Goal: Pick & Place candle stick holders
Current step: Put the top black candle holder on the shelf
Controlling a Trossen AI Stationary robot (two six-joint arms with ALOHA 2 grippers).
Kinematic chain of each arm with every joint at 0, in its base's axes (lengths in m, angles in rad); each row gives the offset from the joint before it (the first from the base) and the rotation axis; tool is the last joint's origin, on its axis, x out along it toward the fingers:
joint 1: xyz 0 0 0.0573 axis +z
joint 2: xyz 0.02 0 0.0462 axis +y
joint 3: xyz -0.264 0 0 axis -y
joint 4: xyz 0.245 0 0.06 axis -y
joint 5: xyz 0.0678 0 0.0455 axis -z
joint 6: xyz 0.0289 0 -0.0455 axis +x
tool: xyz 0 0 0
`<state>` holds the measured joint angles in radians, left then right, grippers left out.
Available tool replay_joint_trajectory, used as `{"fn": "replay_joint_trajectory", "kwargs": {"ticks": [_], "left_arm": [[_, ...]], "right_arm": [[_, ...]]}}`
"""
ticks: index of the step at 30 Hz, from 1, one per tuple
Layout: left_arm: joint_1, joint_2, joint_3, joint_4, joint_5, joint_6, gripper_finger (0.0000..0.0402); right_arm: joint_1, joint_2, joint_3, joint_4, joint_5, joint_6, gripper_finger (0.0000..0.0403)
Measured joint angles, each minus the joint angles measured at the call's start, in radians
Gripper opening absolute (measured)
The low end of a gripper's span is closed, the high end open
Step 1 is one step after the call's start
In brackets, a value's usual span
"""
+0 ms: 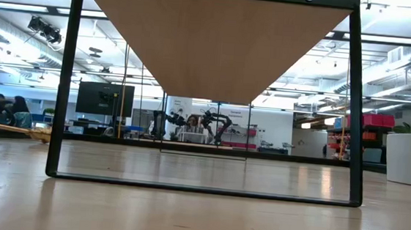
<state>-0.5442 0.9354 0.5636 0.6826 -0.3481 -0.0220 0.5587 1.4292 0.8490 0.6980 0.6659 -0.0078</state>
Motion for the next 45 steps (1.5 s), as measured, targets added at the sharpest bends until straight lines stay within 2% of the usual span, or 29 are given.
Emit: {"fn": "replay_joint_trajectory", "kwargs": {"ticks": [7,13,18,23,32,45], "left_arm": [[0.021,0.135,0.0,0.208,0.003,0.08,0.001],[0.071,0.238,0.018,0.34,0.059,0.095,0.001],[0.116,0.322,0.101,0.316,0.081,0.098,0.001],[0.156,0.389,0.193,0.248,0.143,0.097,0.001],[0.162,0.492,0.314,0.179,0.165,0.112,0.001],[0.166,0.506,0.339,0.164,0.177,0.11,0.001]], "right_arm": [[-0.019,0.0,0.0,0.005,-0.006,0.003,0.0096],[-0.065,0.0,0.0,0.009,-0.09,0.03,0.0096],[-0.093,0.018,0.0,0.036,-0.116,0.029,0.0096],[-0.128,0.073,0.0,0.114,-0.207,0.045,0.0096],[-0.162,0.138,0.01,0.185,-0.283,0.053,0.0096],[-0.164,0.237,0.157,0.13,-0.345,0.005,0.0096]]}}
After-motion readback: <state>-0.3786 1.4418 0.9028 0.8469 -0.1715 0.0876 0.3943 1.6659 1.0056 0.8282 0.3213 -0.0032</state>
